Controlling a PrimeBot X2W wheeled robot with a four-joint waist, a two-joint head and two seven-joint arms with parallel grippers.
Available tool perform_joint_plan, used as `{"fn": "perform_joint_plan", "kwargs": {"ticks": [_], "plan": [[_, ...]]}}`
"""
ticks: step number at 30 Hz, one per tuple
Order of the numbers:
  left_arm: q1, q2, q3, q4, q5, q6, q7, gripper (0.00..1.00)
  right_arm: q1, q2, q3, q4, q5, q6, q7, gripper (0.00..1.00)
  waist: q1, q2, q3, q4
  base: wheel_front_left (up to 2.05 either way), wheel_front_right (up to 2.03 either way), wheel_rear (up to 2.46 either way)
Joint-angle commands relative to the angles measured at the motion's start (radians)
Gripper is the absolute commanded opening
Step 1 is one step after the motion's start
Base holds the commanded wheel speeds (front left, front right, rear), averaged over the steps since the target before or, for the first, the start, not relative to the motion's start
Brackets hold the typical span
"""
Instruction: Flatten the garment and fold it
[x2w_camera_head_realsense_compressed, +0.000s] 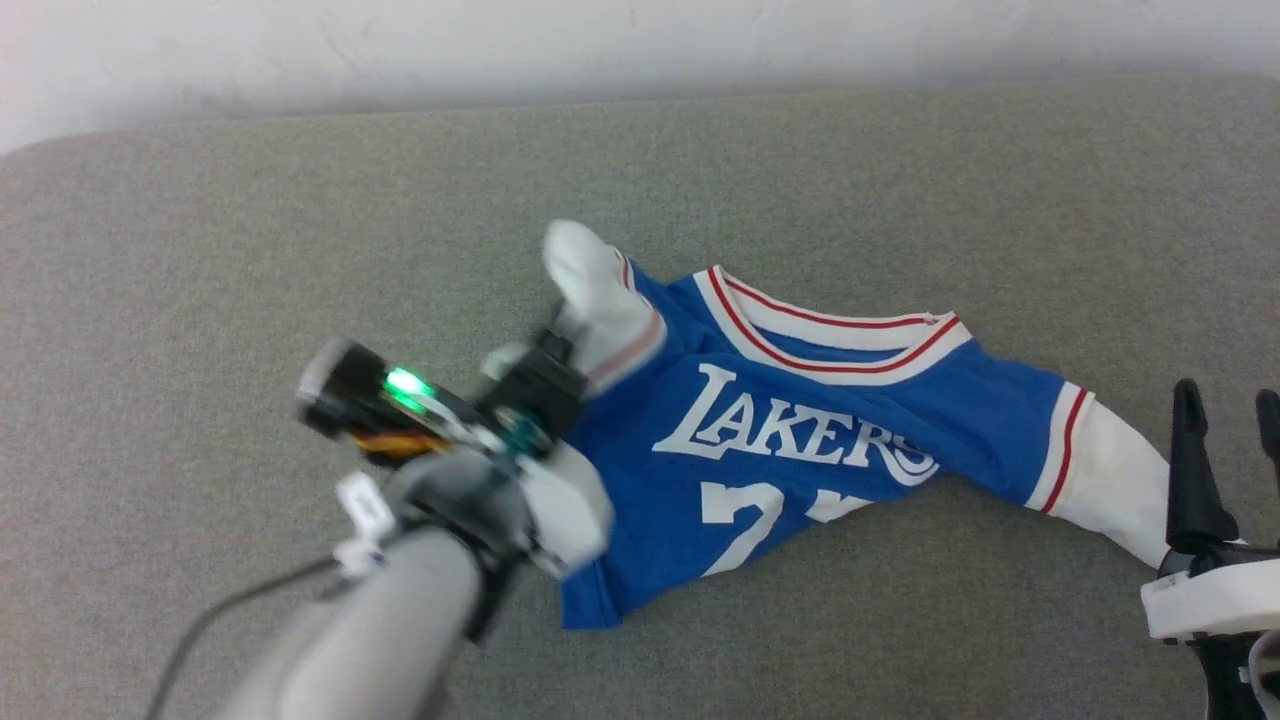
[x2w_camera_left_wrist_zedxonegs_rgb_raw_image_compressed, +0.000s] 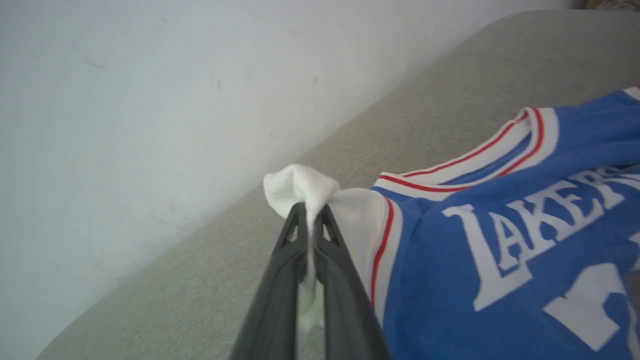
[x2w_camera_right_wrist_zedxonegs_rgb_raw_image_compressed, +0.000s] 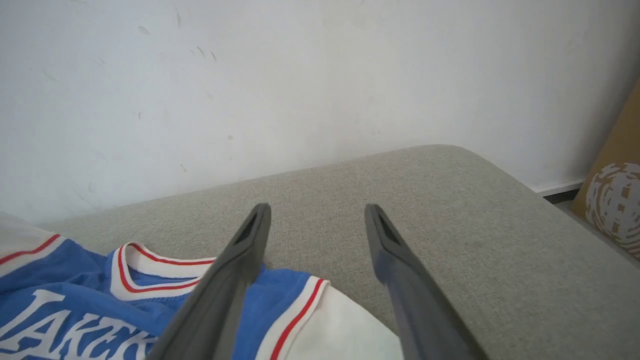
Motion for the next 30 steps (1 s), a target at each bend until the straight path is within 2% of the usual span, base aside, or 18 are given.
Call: {"fn": "perform_joint_plan", "kwargs": {"ticks": [1, 4, 7, 8, 9, 10, 16, 23, 30], "plan": [[0.035, -0.025, -0.037, -0.01, 0.006, -0.016, 0.005, 0.0, -0.001, 0.003, 0.005, -0.005, 0.006, -0.001, -0.001, 1.0, 0.0001, -0.0001, 0.012, 0.009, 0.0, 0.0, 0.0], [0.084, -0.096, -0.122, 0.005, -0.024, -0.05, 0.012, 0.0, -0.006, 0.003, 0.014, -0.004, 0.007, -0.001, 0.0, 1.0, 0.0001, -0.0001, 0.022, 0.013, 0.0, 0.0, 0.0], [0.122, -0.15, -0.179, 0.084, -0.053, -0.073, 0.023, 0.0, -0.011, 0.003, 0.022, 0.001, 0.007, -0.001, 0.004, 1.0, 0.0001, -0.0001, 0.028, 0.011, 0.0, 0.0, 0.0], [0.129, -0.158, -0.193, 0.117, -0.056, -0.079, 0.03, 0.24, -0.013, 0.003, 0.027, 0.003, 0.007, -0.001, 0.004, 1.0, 0.0001, -0.0001, 0.029, 0.008, 0.0, 0.0, 0.0], [0.135, -0.168, -0.199, 0.144, -0.062, -0.08, 0.028, 0.65, -0.014, 0.003, 0.03, 0.006, 0.007, -0.001, 0.005, 1.0, 0.0001, -0.0001, 0.028, 0.005, 0.0, 0.0, 0.0], [0.14, -0.179, -0.198, 0.166, -0.071, -0.076, 0.019, 1.0, -0.014, 0.003, 0.031, 0.008, 0.007, -0.001, 0.005, 1.0, 0.0001, -0.0001, 0.027, 0.003, 0.0, 0.0, 0.0], [0.147, -0.201, -0.162, 0.208, -0.113, -0.051, -0.046, 1.0, -0.002, 0.003, 0.022, 0.022, 0.002, -0.001, 0.007, 1.0, 0.0001, -0.0001, 0.005, 0.0, 0.0, 0.0, 0.0], [0.133, -0.166, -0.094, 0.081, -0.136, -0.012, -0.062, 1.0, 0.013, 0.003, 0.027, 0.02, 0.007, -0.001, 0.015, 1.0, 0.0001, -0.0001, -0.016, 0.011, 0.0, 0.0, 0.0], [0.127, -0.155, -0.105, 0.045, -0.154, -0.029, -0.009, 1.0, 0.008, 0.003, 0.043, 0.027, 0.012, -0.001, 0.013, 1.0, 0.0001, -0.0001, -0.011, 0.002, 0.0, 0.0, 0.0]]}}
